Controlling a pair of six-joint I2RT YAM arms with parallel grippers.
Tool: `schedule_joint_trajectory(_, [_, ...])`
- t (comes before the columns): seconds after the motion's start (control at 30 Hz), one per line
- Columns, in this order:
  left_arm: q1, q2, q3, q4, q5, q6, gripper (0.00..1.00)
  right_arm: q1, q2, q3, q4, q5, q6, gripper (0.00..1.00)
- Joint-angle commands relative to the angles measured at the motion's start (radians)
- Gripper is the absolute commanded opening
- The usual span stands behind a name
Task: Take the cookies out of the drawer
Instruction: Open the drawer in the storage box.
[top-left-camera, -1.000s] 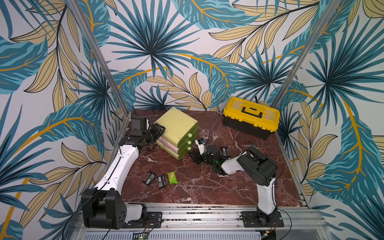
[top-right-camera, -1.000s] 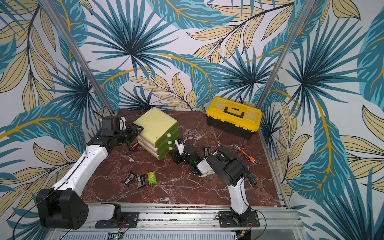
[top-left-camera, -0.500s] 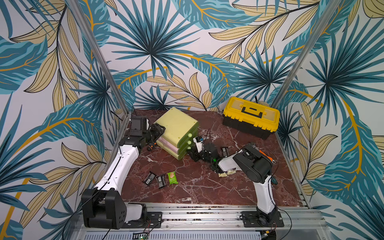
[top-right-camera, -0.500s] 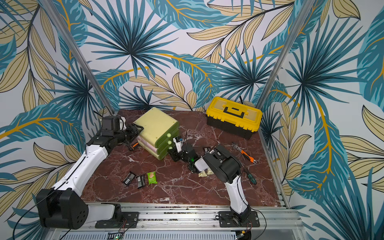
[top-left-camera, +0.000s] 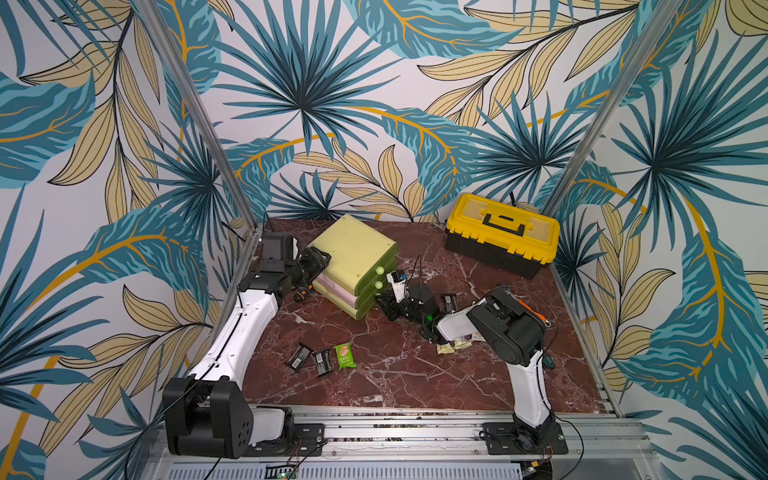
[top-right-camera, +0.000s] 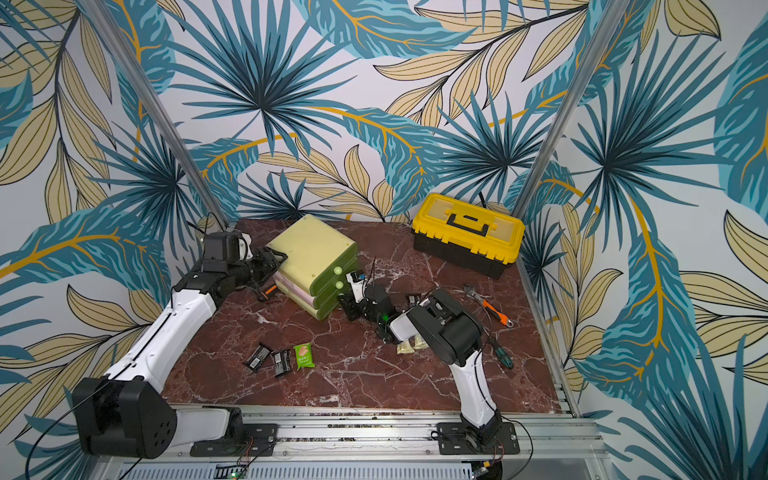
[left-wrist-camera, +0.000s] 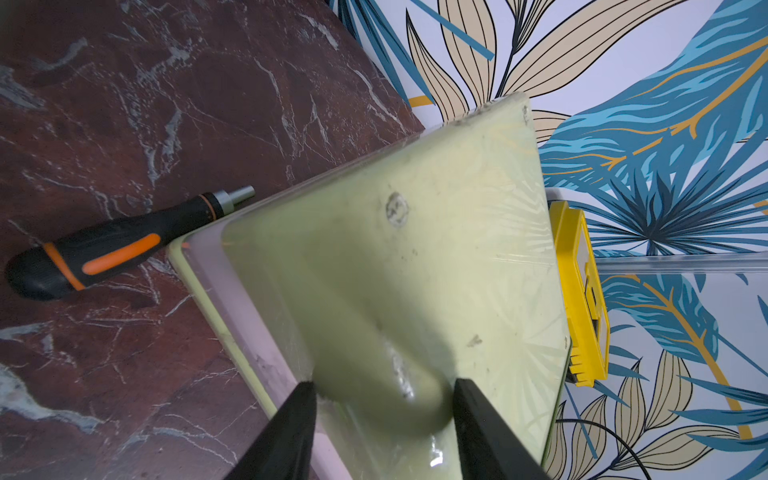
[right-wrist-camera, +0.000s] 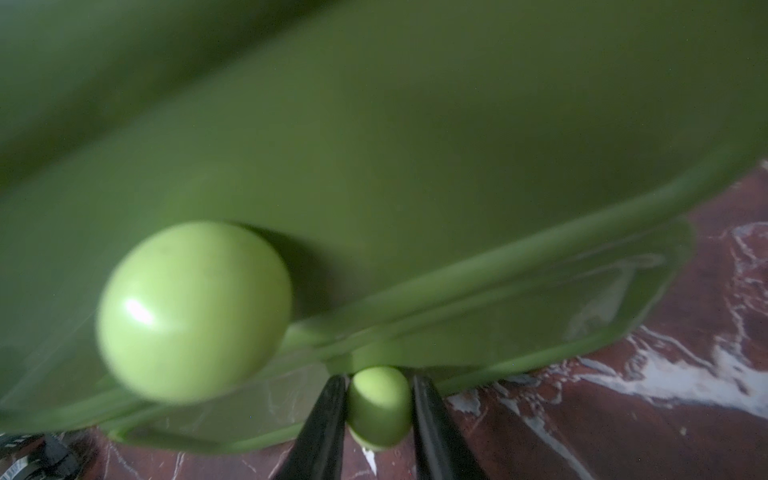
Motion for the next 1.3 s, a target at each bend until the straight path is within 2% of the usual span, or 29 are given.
schedule_joint_trajectory(0.0, [-0.006,0.028,0.001,-0.094,0.012,0.030,0.56,-0.002,0.012,-0.015,0.018,-0.002,-0.013,0.26])
schedule_joint_trajectory(0.27, [-0.007,0.025,-0.003,-0.093,0.008,0.030,0.56,0.000,-0.030,-0.083,0.035,-0.001,-0.021,0.20])
schedule_joint_trajectory(0.83, [-0.006,0.019,-0.012,-0.088,0.005,0.025,0.56,0.000,-0.129,-0.231,0.035,-0.004,-0.043,0.19])
schedule_joint_trajectory(0.9, [-0.006,0.018,-0.013,-0.088,0.005,0.024,0.56,-0.001,-0.136,-0.239,0.033,-0.002,-0.042,0.25])
schedule_joint_trajectory(0.97, [-0.006,0.018,-0.014,-0.089,0.005,0.024,0.55,-0.001,-0.149,-0.244,0.032,0.013,-0.037,0.40])
schedule_joint_trajectory(1.03, [-0.006,0.017,-0.014,-0.091,0.004,0.024,0.55,0.000,-0.174,-0.246,0.022,0.022,-0.039,0.49])
schedule_joint_trajectory(1.1, [-0.006,0.015,-0.015,-0.092,0.004,0.024,0.55,0.000,-0.207,-0.251,-0.008,0.017,-0.054,0.53])
schedule_joint_trajectory(1.27, [-0.006,0.011,-0.014,-0.096,0.000,0.024,0.55,-0.001,-0.293,-0.275,-0.069,-0.014,-0.110,0.54])
